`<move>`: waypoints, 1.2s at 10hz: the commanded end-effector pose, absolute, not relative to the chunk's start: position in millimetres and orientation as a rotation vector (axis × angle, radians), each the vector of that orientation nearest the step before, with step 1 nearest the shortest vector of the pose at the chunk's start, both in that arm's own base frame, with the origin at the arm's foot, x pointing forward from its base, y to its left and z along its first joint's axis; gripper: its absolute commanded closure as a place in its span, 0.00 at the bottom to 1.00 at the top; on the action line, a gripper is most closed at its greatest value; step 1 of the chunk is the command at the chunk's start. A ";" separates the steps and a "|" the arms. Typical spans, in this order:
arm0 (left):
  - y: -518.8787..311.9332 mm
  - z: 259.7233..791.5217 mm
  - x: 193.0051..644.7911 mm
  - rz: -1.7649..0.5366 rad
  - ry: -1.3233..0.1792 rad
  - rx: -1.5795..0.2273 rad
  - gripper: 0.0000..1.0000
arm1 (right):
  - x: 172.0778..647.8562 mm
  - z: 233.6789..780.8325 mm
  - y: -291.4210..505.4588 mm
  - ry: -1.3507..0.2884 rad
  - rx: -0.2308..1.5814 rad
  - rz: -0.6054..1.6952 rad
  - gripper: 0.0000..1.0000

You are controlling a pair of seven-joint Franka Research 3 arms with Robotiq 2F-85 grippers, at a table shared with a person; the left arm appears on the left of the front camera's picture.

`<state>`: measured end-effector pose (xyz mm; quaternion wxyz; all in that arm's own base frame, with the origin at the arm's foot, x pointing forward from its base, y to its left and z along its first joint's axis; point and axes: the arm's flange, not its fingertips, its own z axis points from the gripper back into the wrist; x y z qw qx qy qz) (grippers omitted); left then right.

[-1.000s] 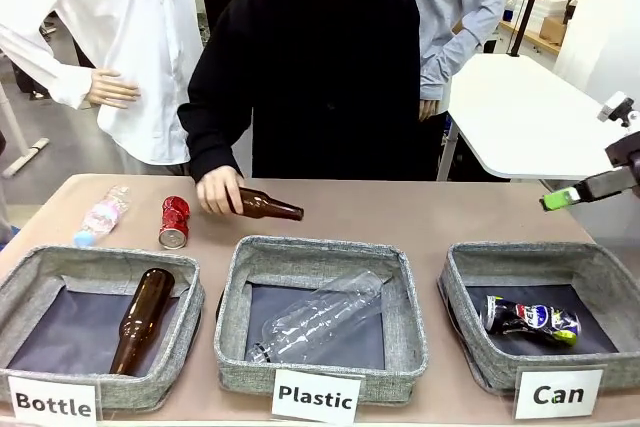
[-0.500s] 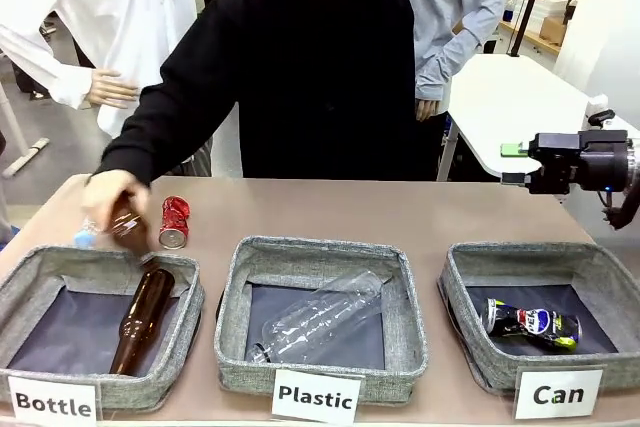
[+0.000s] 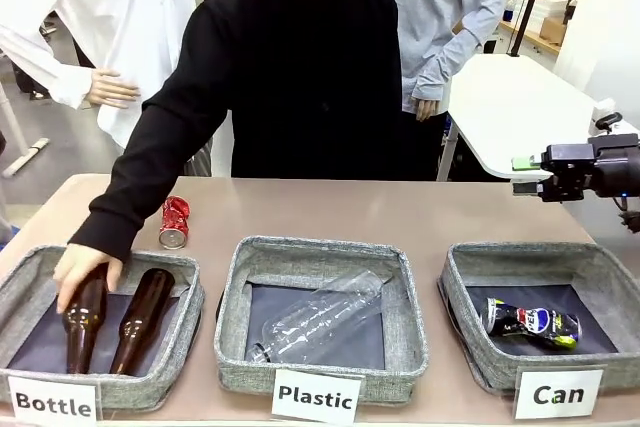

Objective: Sort the can waste into the basket.
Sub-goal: Pick up the can waste from the table and place it in the right Fabric basket.

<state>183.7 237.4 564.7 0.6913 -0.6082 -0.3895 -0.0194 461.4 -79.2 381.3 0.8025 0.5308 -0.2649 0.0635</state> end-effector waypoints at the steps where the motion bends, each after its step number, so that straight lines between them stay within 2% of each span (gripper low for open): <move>1: 258.9 575.7 178.8 -0.030 -0.941 -1.345 0.00 | 460.5 384.0 -79.0 -0.584 1.139 0.162 0.00; 3: 272.1 580.5 174.3 -0.003 -0.979 -1.325 0.00 | 460.5 384.0 -79.0 -0.584 1.139 0.162 0.00; 7: 255.6 573.7 183.5 -0.017 -0.923 -1.308 0.00 | 460.5 384.0 -79.0 -0.584 1.139 0.162 0.00; 12: 129.4 509.3 191.8 -0.290 -0.473 -1.250 0.00 | 460.5 384.0 -79.0 -0.584 1.139 0.162 0.00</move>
